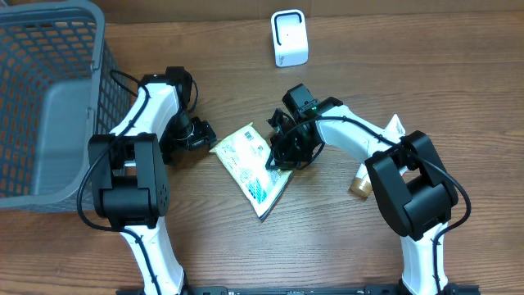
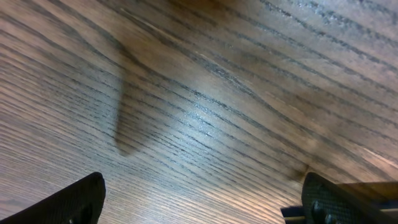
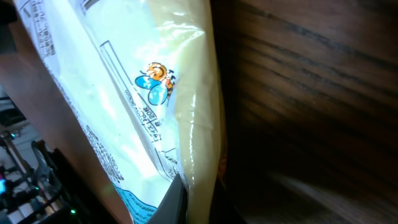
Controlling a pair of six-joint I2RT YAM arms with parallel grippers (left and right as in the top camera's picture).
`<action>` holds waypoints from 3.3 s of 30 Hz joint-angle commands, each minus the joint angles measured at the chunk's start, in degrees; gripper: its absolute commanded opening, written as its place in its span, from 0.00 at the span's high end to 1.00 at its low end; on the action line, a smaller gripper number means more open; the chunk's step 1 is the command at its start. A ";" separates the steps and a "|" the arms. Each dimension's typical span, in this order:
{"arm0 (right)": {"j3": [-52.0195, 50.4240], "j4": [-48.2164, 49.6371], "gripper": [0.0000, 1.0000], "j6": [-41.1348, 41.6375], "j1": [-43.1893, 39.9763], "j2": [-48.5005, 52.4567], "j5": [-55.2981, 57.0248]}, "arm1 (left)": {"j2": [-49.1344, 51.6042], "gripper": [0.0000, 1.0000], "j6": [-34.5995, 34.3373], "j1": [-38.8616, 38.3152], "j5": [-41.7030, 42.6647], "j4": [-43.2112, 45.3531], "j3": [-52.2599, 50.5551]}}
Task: Scan the item barcode
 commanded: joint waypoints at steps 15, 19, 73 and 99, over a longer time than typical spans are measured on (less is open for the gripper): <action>19.54 -26.21 0.96 14.03 -2.03 -11.02 70.16 | 0.44 0.04 2.25 0.04 0.33 0.02 -0.81; 19.74 -32.59 0.96 19.58 -1.01 -10.73 79.30 | 0.44 0.04 2.25 0.02 0.48 0.02 -0.81; 35.82 -41.75 0.06 11.69 -11.08 -1.22 30.97 | 0.48 0.00 18.14 -14.88 46.16 10.49 -0.85; 35.80 -44.24 0.16 6.34 -22.36 -1.20 29.73 | 11.26 0.96 5.29 -19.32 45.24 19.28 -0.44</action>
